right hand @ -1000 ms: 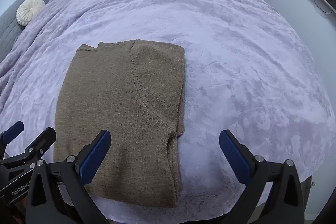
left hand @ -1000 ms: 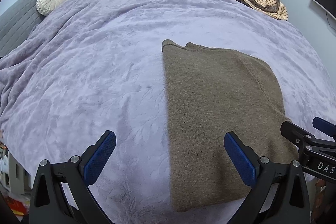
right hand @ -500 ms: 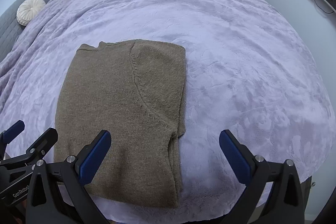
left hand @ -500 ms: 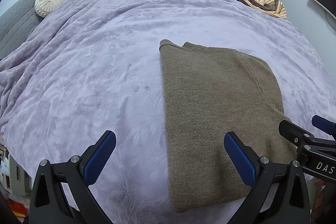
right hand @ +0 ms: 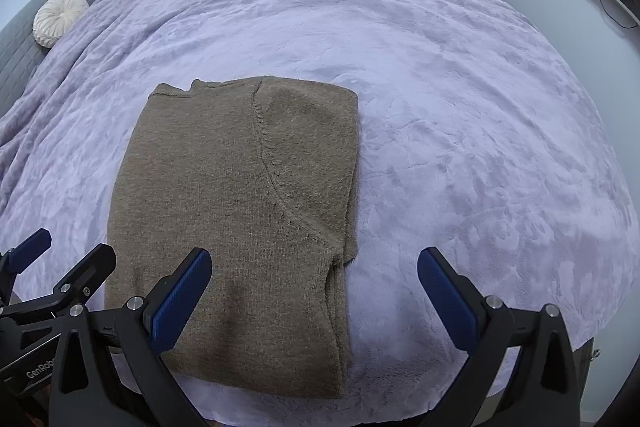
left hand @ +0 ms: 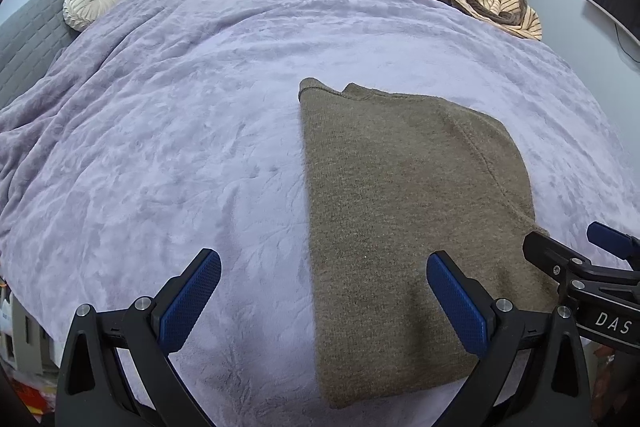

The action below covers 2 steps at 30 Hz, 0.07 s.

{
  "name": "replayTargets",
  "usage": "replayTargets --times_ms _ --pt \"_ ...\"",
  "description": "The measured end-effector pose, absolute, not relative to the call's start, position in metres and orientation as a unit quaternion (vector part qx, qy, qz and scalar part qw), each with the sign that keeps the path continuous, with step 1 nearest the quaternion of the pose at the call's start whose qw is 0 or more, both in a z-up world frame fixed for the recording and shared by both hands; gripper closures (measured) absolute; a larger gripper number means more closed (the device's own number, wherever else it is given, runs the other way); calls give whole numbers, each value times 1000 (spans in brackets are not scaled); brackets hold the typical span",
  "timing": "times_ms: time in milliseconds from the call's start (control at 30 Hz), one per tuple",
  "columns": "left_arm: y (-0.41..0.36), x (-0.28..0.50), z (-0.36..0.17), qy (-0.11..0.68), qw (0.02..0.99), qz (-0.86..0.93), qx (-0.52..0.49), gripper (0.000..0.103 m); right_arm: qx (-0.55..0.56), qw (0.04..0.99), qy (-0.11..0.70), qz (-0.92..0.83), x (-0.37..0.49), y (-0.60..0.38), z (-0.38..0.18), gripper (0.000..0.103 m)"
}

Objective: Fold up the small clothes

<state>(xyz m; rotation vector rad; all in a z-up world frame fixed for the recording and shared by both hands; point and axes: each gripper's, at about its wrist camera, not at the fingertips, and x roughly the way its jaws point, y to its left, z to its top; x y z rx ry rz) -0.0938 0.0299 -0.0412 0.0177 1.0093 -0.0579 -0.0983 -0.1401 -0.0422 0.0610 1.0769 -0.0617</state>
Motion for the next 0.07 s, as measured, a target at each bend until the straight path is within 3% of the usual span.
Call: replayTargets --times_ms 67 --pt "29 -94 -40 484 875 -30 11 0 29 857 513 -30 -98 -140 -42 1"
